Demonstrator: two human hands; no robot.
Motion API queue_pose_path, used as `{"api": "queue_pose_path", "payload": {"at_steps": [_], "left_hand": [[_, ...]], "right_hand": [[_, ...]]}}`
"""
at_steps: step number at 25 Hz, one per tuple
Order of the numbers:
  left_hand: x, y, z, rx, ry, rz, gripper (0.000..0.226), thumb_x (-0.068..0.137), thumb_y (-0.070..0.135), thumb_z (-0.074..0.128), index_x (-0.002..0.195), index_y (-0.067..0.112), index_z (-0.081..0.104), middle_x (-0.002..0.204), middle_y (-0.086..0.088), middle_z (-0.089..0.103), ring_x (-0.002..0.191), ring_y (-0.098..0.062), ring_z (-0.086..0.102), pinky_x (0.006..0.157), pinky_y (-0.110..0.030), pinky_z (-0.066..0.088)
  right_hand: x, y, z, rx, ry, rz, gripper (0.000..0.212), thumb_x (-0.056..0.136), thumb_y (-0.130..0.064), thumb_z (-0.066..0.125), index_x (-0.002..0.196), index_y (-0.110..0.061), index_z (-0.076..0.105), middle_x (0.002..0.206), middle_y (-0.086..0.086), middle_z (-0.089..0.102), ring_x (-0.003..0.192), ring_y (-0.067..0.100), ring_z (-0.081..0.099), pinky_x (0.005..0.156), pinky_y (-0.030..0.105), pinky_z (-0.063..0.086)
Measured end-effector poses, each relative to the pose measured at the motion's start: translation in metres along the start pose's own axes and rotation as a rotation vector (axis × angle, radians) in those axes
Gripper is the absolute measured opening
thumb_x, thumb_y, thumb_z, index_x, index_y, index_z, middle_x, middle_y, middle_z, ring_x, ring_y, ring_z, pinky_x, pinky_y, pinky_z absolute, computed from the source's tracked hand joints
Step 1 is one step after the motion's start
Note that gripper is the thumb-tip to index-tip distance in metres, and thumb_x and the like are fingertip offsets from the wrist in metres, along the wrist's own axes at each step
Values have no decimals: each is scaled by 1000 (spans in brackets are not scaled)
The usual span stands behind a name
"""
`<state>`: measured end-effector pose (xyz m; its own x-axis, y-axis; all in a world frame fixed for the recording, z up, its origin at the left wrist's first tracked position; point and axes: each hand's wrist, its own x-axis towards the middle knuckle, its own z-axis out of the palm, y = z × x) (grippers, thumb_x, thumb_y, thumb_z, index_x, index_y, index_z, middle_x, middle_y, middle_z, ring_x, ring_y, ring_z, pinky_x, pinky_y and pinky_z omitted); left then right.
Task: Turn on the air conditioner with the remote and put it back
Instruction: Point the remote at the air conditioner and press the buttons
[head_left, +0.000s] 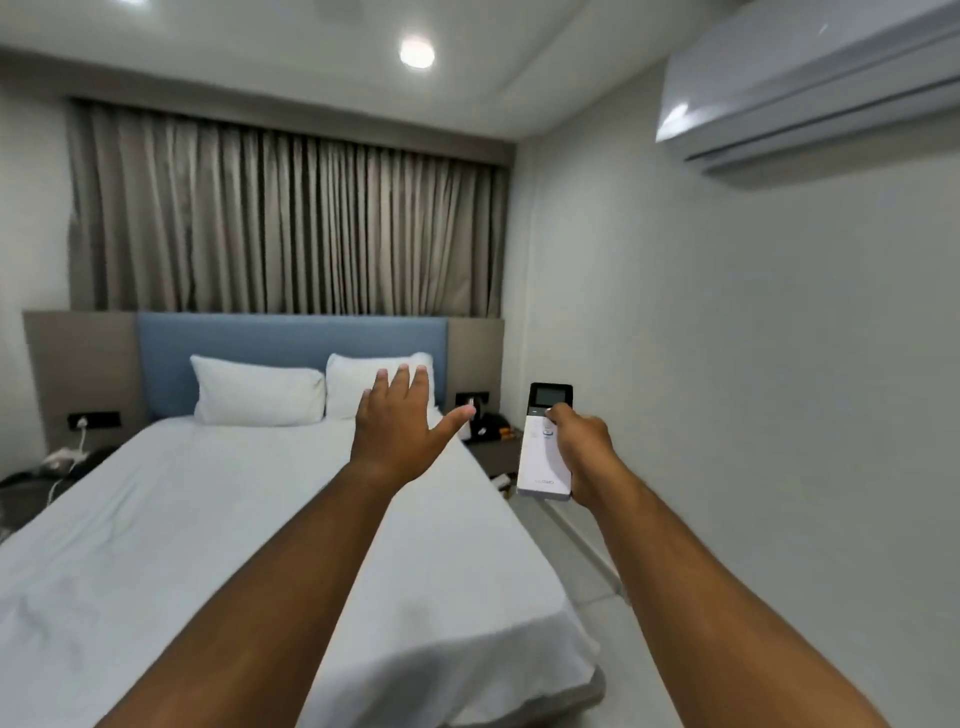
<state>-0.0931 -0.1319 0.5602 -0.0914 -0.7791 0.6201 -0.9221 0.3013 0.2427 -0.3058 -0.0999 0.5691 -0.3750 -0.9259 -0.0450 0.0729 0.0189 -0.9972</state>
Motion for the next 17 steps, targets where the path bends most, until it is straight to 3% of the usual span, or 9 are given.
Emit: {"api": "queue_pose_path", "payload": {"at_steps": [6, 12, 17], "left_hand": [[65, 66, -49, -16, 247, 240, 105, 77, 86, 6, 156, 16, 7, 165, -12, 9, 152, -31, 0, 121, -49, 5], [108, 140, -80, -48, 396, 366, 108, 75, 87, 4, 155, 15, 2, 165, -13, 2, 151, -31, -5, 121, -47, 0], [119, 199, -86, -85, 512, 430, 107, 79, 86, 12, 155, 11, 5, 163, -15, 7, 151, -34, 1, 121, -50, 5]], "right_hand": [[-15, -112, -56, 43, 131, -168, 15, 89, -24, 54, 89, -9, 56, 72, 8, 62, 56, 26, 61, 45, 24, 48], [-36, -185, -119, -5, 279, -312, 18, 88, -25, 53, 92, -8, 57, 76, 10, 62, 61, 28, 61, 54, 28, 49], [-53, -216, -165, -32, 379, -398, 21, 86, -25, 53, 91, -5, 58, 82, 17, 67, 69, 35, 64, 66, 39, 52]]}}
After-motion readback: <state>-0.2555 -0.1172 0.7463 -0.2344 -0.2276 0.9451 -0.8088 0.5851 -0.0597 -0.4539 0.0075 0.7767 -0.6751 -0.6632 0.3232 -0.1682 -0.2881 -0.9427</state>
